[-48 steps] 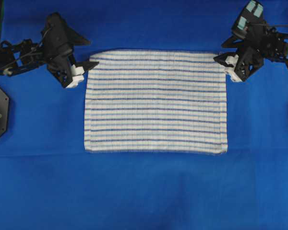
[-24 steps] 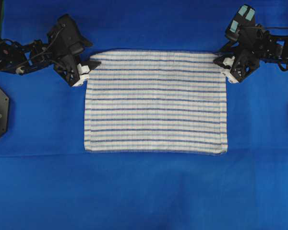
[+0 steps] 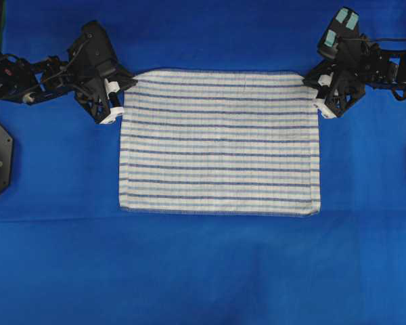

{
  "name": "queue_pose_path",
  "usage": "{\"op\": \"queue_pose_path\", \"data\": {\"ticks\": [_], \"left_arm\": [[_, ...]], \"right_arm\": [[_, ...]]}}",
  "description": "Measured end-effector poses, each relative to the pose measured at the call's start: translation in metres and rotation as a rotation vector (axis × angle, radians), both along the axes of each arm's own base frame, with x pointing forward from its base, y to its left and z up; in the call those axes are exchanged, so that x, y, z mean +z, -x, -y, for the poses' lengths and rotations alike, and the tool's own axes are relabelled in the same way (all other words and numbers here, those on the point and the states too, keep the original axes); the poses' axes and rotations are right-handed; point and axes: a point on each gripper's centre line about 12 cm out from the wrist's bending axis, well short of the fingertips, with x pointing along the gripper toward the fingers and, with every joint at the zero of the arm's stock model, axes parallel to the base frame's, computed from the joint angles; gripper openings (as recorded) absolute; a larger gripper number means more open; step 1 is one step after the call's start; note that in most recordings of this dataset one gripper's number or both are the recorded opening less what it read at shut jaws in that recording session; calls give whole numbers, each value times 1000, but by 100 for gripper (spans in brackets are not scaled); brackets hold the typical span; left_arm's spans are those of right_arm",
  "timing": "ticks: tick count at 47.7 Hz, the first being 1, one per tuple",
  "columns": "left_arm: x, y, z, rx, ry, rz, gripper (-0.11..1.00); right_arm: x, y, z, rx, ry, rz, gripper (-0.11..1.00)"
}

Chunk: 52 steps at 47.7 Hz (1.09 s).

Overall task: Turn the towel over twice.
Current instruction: 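Lift the far corners with both grippers and pull them away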

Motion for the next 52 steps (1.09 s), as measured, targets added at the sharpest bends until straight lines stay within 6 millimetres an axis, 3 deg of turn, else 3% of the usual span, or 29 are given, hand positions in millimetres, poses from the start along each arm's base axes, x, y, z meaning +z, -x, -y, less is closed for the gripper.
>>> {"op": "queue_pose_path", "data": {"ticks": [11,26,39,52], "left_arm": [[14,-1,-1,2,-15,30,3],[61,4,-20,63,-78,131,3],[118,4,-37,64,-213,195,3],[165,8,-42,85,-270,269,3]], "right_arm": [[12,-2,9,-19,25,30,7],[58,8,37,-93,127,101,7],[116,17,52,-130,254,148,7],[179,30,50,-168,370,206,7]]}}
